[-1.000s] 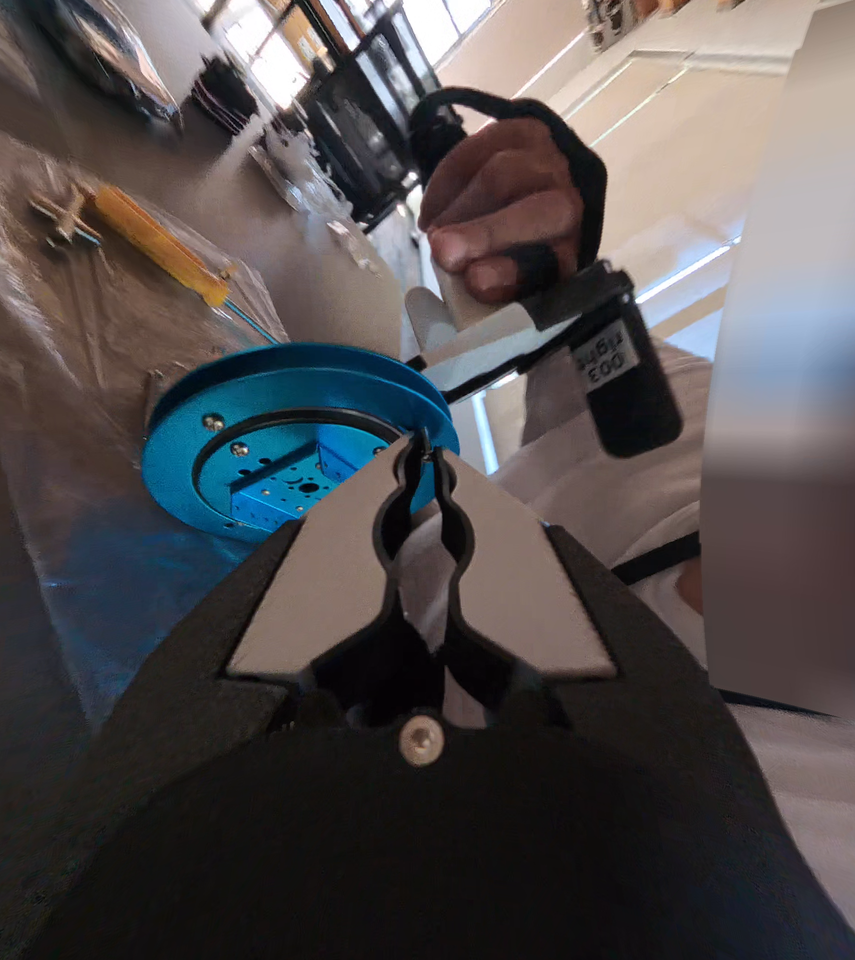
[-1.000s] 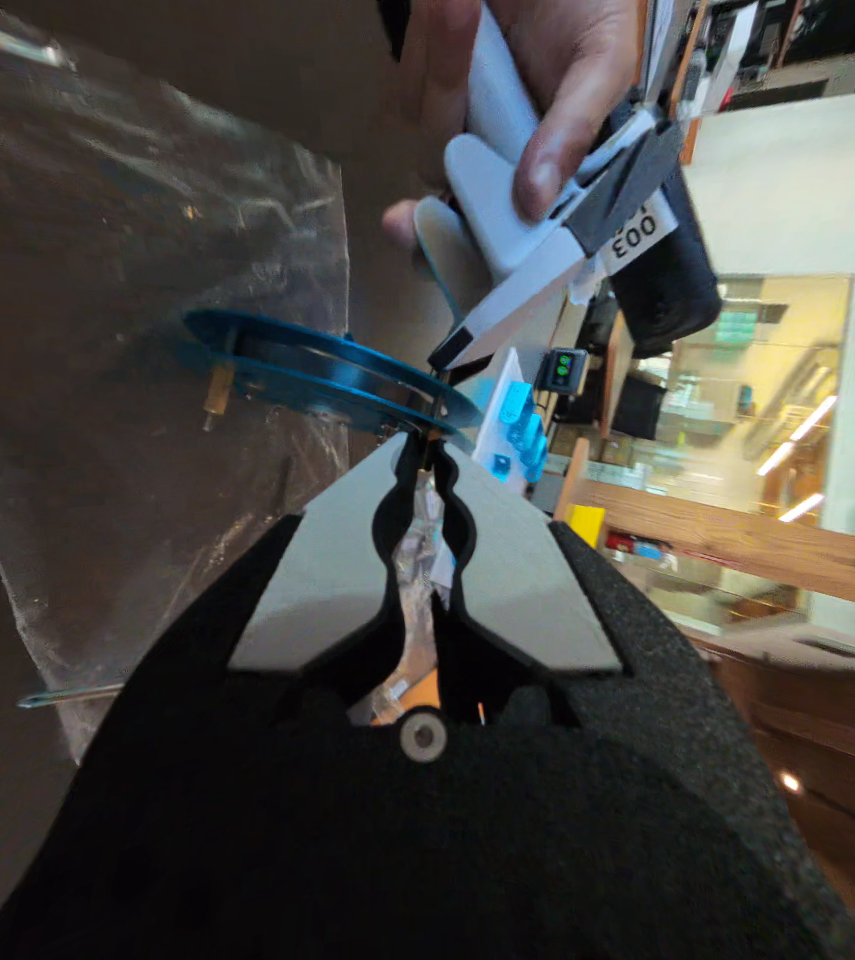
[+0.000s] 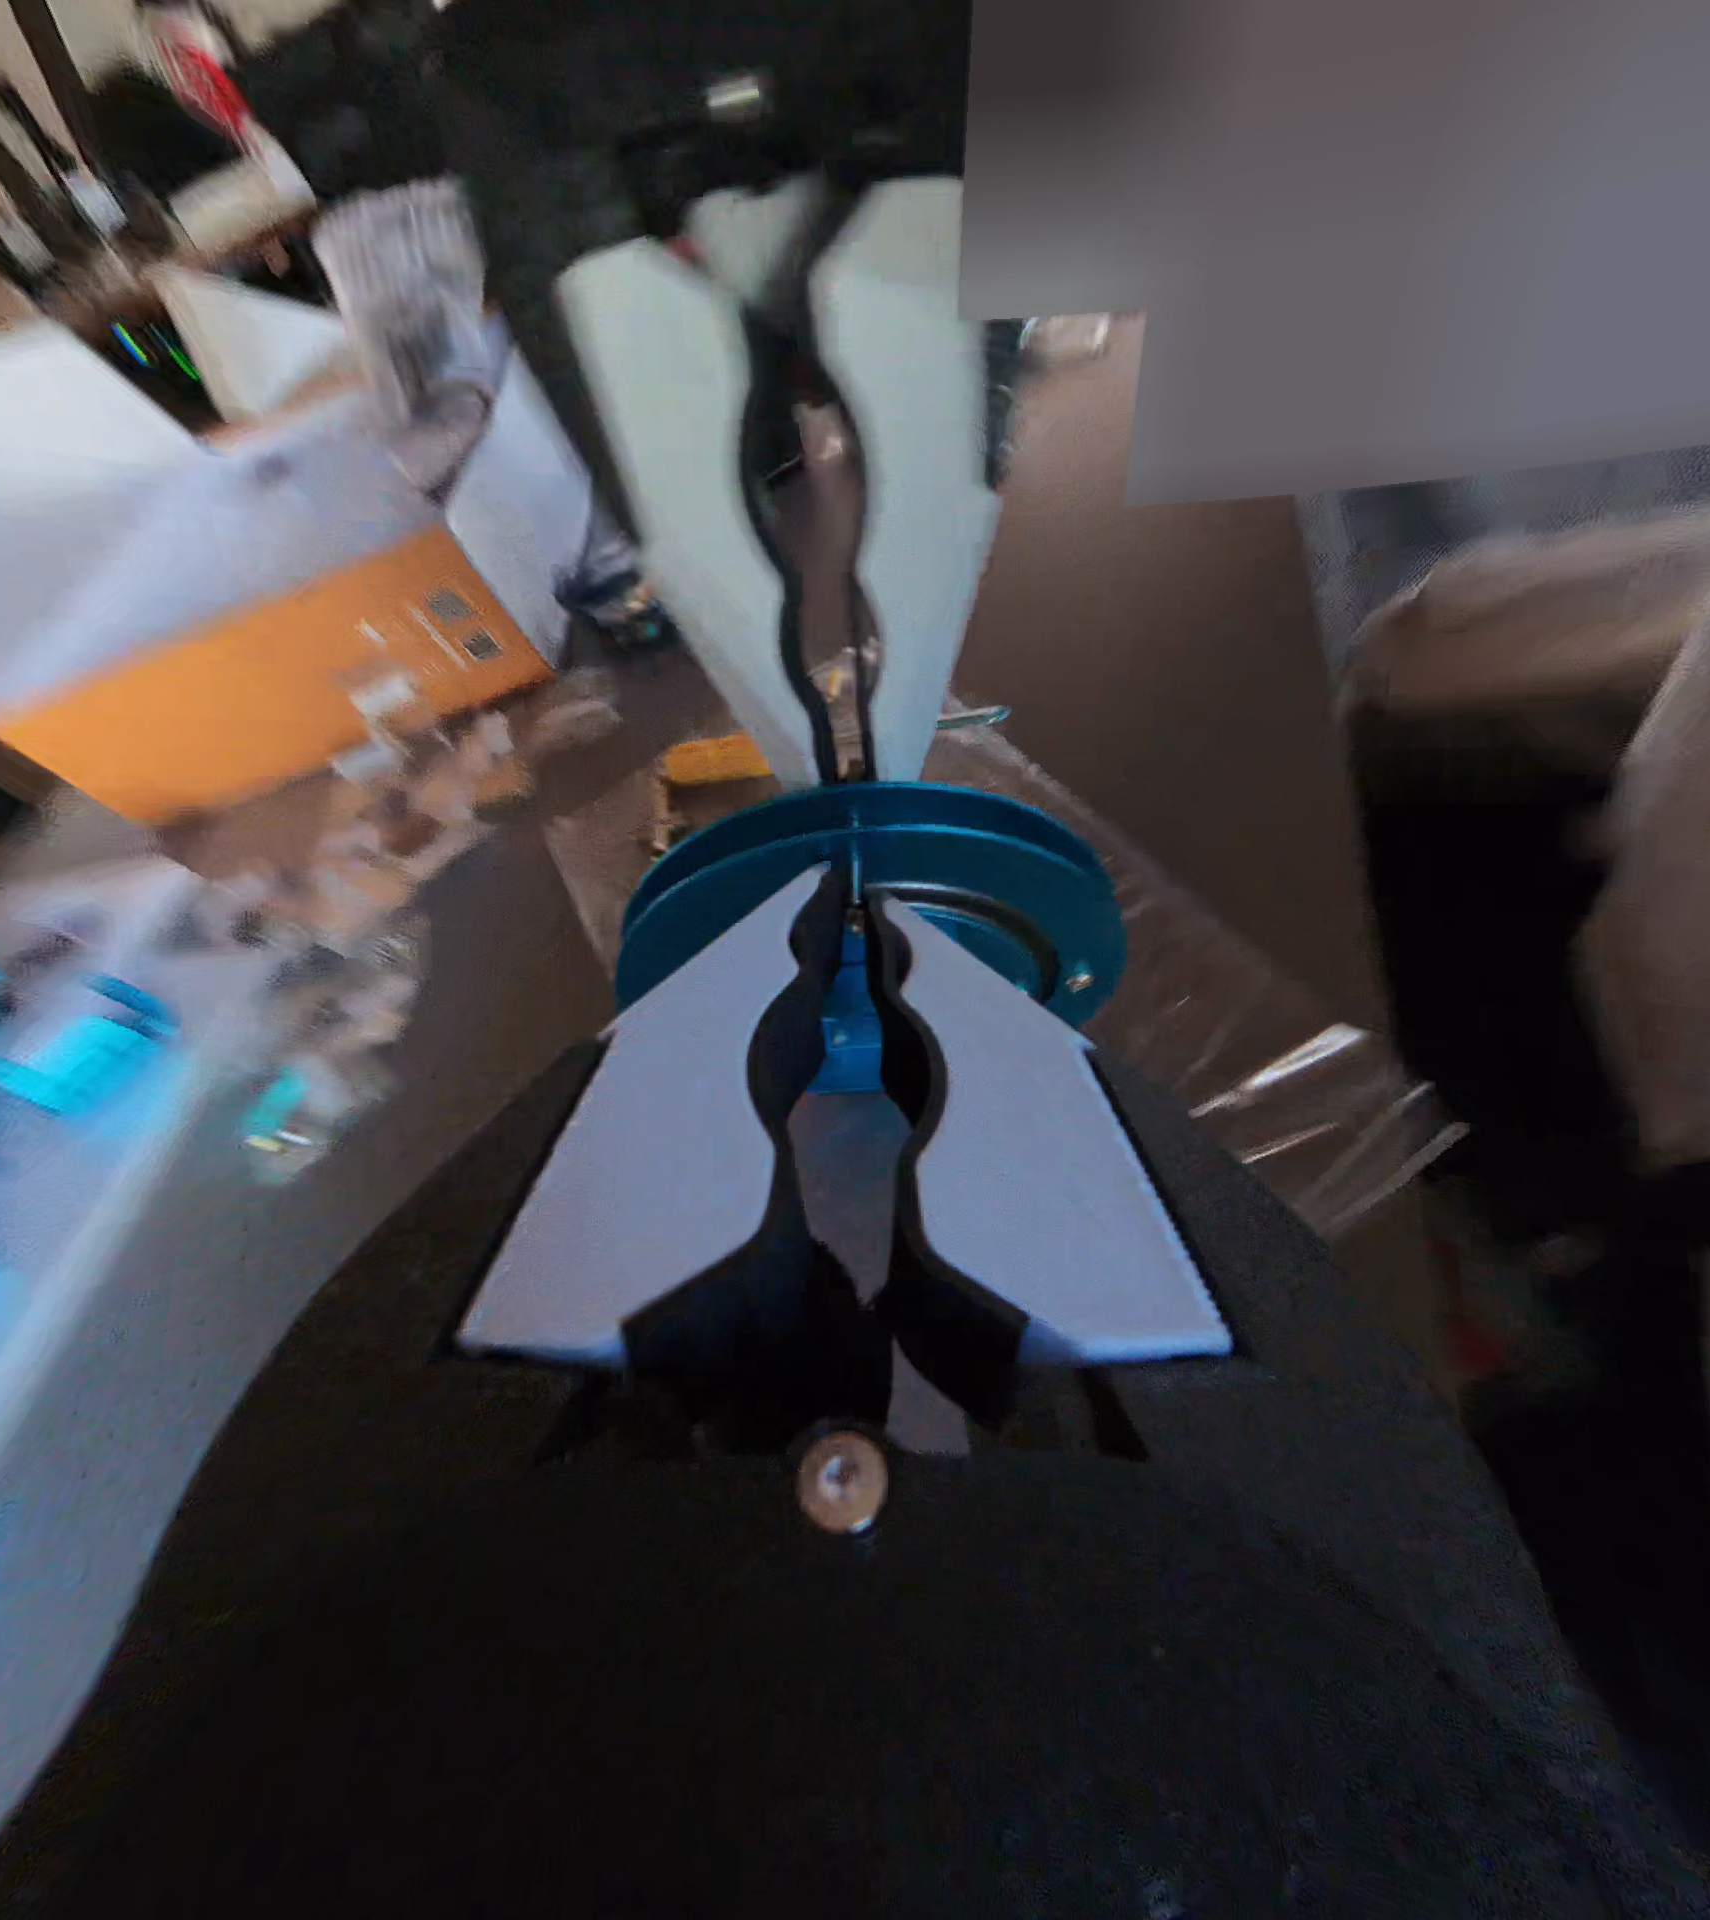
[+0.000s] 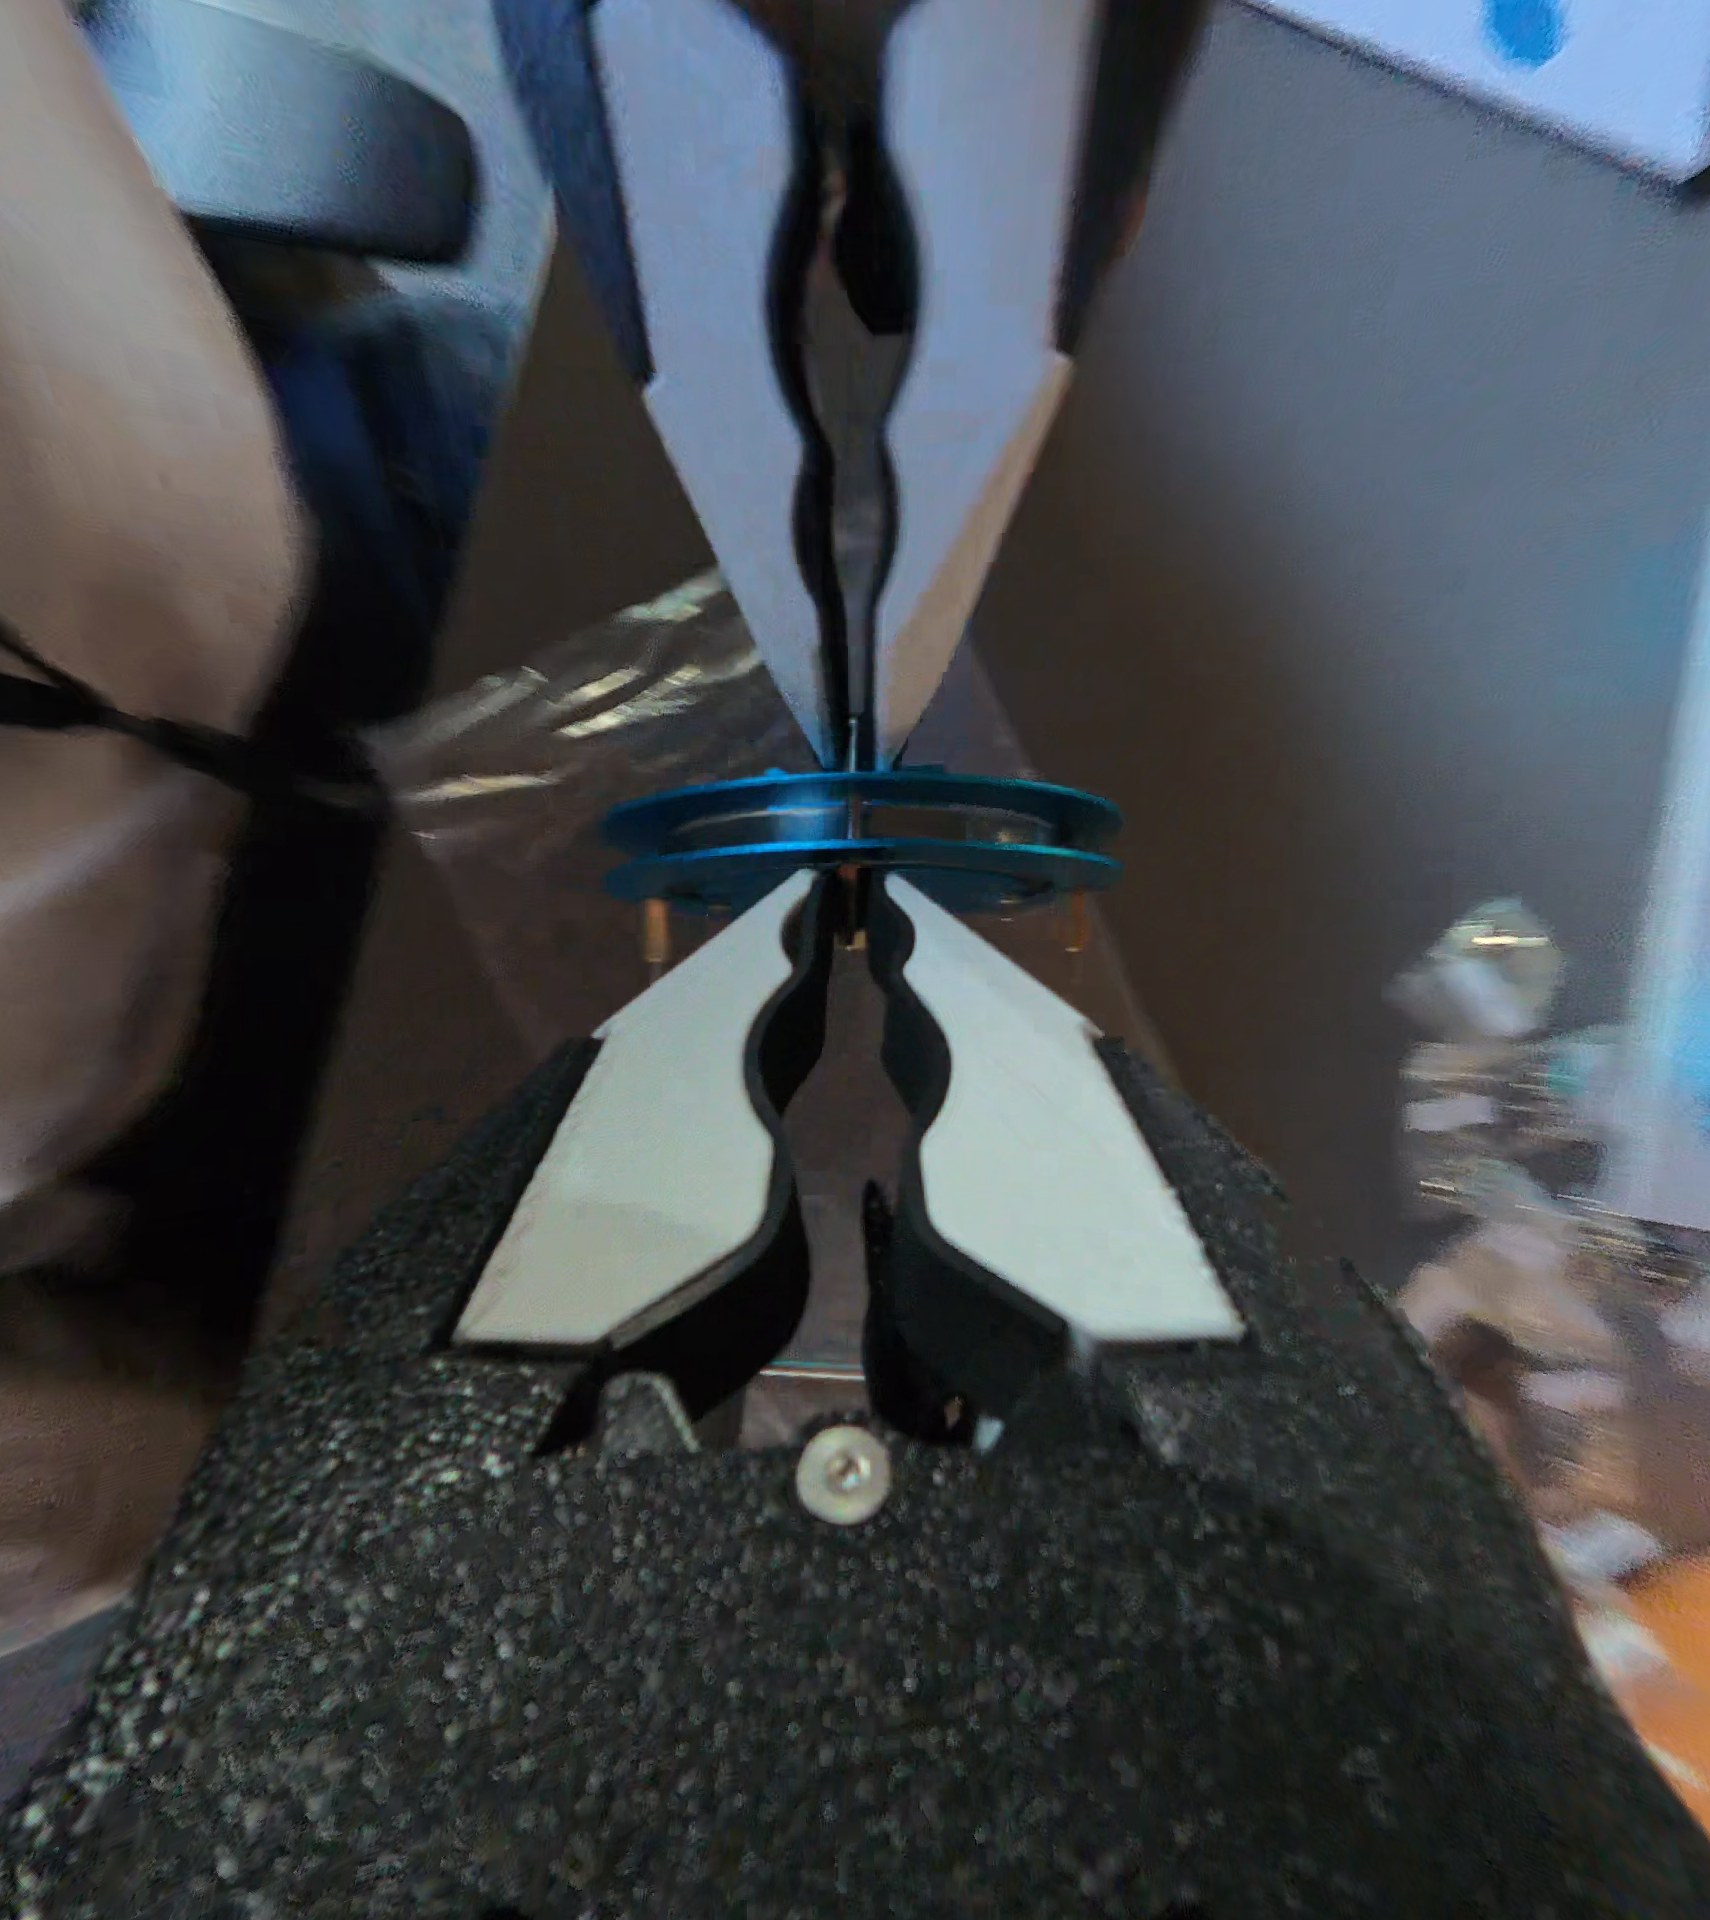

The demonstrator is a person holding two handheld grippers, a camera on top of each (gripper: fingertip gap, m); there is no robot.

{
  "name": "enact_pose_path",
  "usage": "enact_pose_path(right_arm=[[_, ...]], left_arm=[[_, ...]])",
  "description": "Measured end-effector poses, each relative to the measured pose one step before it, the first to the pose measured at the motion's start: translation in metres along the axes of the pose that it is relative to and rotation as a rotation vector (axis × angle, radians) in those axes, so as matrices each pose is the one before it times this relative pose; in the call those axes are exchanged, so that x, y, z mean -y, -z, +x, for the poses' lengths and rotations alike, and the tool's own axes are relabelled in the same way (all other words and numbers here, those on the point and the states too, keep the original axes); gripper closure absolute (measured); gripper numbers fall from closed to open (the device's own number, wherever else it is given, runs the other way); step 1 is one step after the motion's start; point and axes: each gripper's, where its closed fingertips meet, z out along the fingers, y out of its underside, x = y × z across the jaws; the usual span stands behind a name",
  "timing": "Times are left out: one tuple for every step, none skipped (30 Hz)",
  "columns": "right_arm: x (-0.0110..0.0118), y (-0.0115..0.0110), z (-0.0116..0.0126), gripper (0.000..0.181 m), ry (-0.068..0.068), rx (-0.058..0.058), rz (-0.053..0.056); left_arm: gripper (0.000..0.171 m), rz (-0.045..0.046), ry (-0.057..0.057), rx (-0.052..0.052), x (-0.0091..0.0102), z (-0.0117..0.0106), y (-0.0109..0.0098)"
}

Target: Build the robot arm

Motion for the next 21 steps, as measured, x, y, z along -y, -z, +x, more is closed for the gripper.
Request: enact_pose_path(right_arm=[[-0.00008, -0.00024, 0.00367, 0.176, 0.0699, -0.0895, -0.0184], [-0.0001, -0.0003, 0.00291, 0.177, 0.0948, -0.0952, -0.0149], [-0.00036, -0.00028, 0.00267, 0.177, 0.1074, -0.1047, -0.0232], [-0.00034, -0.00032, 0.00231, 0.177, 0.1069, -0.1094, -0.0298], [-0.00008, -0.00013, 0.00215, 0.177, 0.1174, -0.1169, -0.0343], [-0.00032, -0.00034, 0.00289, 0.177, 0.1382, -0.1455, -0.0366], [-0.00024, -0.00006, 0.00304, 0.177, 0.1364, -0.1568, -0.0431], [0.00025, 0.00014, 0.0023, 0.177, 0.1151, -0.1325, -0.0375], [-0.00094, -0.00076, 0.00186, 0.176, 0.0393, -0.0711, -0.0258], [-0.00082, -0.00098, 0.00053, 0.176, -0.0473, -0.0053, -0.0034], [-0.00073, -0.0012, -0.00047, 0.177, -0.0962, 0.0321, 0.0079], [-0.00057, -0.00093, -0.00067, 0.176, -0.1118, 0.0475, 0.0122], [0.00028, 0.00042, -0.00089, 0.176, -0.1257, 0.0578, 0.0201], [0.00304, 0.0026, -0.00275, 0.174, -0.1343, 0.0815, 0.0442], [0.00371, 0.00387, -0.00666, 0.166, -0.1349, 0.1246, 0.0459], [0.0016, 0.00359, -0.00354, 0.16, -0.15, 0.1161, 0.0322], [0.00172, 0.00362, -0.00612, 0.157, -0.1657, 0.1477, 0.0288], [0.0011, 0.0032, -0.00589, 0.15, -0.1716, 0.1559, 0.0187], [0.00001, 0.00268, -0.00012, 0.148, -0.172, 0.1199, 0.0063], [0.00162, 0.00299, -0.00111, 0.148, -0.1571, 0.123, 0.0125], [0.00277, 0.00321, -0.00677, 0.154, -0.1367, 0.1492, 0.0104]], left_arm=[[0.17, 0.01104, 0.1149, -0.0374, 0.00005, -0.0017, 0.0002], [0.17, 0.01169, 0.1069, -0.0406, 0.00012, -0.00091, 0.00017], [0.171, 0.00986, 0.1079, -0.043, 0.00017, -0.00069, 0.00023], [0.17, 0.0077, 0.1055, -0.0442, 0.00017, -0.0003, 0.00015], [0.171, 0.0076, 0.111, -0.0482, 0.00011, 0.00007, 0.00019], [0.171, 0.00779, 0.1244, -0.0537, -0.00025, -0.00007, 0.0004], [0.171, 0.00844, 0.1395, -0.0617, -0.00004, -0.00066, 0.00045], [0.171, 0.013, 0.1271, -0.0607, 0.00096, -0.0008, 0.00079], [0.171, 0.01673, 0.0747, -0.0395, 0.0015, -0.00106, 0.00071], [0.171, 0.01135, 0.019, -0.0116, 0.00114, -0.00075, 0.00022], [0.171, 0.0033, -0.0326, 0.0175, 0.00083, -0.00073, 0.00029], [0.171, -0.00411, -0.0745, 0.035, 0.00042, -0.00046, 0.00035], [0.171, -0.00987, -0.093, 0.0368, -0.00055, 0.00029, 0.00022], [0.171, -0.01394, -0.1025, 0.0351, -0.00174, 0.00158, 0.00006], [0.171, -0.01606, -0.12, 0.0396, -0.0021, 0.00219, 0.0001], [0.171, -0.01852, -0.1342, 0.0453, -0.00193, 0.00221, 0.00042], [0.17, -0.02078, -0.1392, 0.0468, -0.00146, 0.00204, 0.00066], [0.17, -0.01881, -0.1416, 0.0459, -0.00101, 0.00216, 0.00055], [0.17, -0.01584, -0.1521, 0.0496, -0.00057, 0.00193, 0.00026], [0.17, -0.01663, -0.1436, 0.0449, -0.00013, 0.00222, 0.00001], [0.17, -0.01793, -0.1301, 0.0397, 0.00042, 0.00238, -0.00017]])
